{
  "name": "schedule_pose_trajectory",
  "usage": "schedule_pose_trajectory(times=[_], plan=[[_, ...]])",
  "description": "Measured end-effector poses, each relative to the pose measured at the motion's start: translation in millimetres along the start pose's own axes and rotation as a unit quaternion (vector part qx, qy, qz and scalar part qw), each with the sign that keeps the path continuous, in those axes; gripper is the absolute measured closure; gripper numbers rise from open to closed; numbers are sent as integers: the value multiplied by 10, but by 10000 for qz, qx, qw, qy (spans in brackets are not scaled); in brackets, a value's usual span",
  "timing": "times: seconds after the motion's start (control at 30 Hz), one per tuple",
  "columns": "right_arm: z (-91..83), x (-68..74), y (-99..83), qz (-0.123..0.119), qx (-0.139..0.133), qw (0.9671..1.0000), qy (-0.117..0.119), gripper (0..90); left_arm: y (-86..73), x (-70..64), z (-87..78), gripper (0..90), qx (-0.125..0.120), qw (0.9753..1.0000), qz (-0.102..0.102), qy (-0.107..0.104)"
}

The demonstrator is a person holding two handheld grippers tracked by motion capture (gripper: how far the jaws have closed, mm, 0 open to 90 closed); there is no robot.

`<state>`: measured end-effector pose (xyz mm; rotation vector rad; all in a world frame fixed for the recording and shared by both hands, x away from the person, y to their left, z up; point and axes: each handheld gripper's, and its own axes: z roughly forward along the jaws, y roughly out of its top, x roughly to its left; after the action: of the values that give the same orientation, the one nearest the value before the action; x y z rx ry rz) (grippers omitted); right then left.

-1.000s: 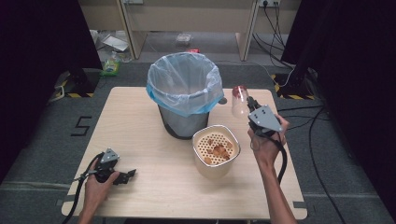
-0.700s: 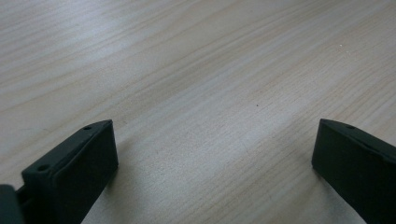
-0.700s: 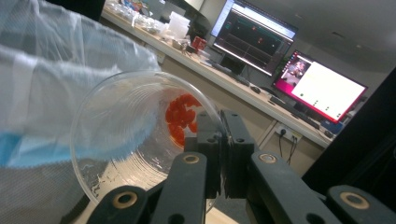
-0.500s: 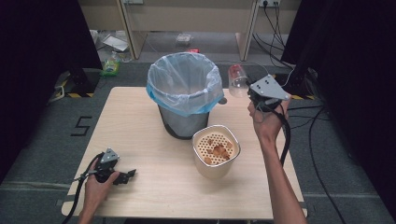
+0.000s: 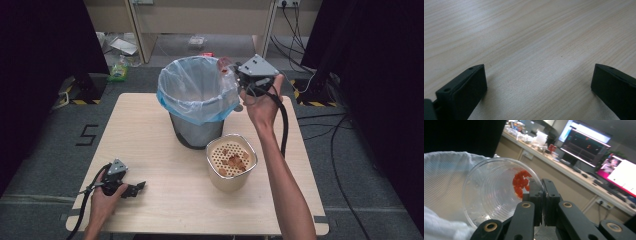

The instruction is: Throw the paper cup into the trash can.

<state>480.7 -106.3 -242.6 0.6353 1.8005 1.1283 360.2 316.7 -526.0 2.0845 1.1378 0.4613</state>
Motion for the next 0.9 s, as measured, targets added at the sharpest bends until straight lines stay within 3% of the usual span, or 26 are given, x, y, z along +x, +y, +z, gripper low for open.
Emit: schedule_pose_trajectory(times=[0.2,0.37,0.53,0.7,0.9], plan=[[225,114,60,54,37,9997,230,876,0,1,0,0,2,10000,2,-1],[448,223,72,51,248,9985,483,864,0,0,0,0,1,10000,2,-1],[571,241,104,254,230,9982,502,760,0,0,0,0,2,10000,1,0],[568,206,168,310,225,9981,474,678,0,0,0,0,1,10000,1,0],[358,61,76,459,276,9977,414,637,0,0,0,0,-2,10000,-3,0]])
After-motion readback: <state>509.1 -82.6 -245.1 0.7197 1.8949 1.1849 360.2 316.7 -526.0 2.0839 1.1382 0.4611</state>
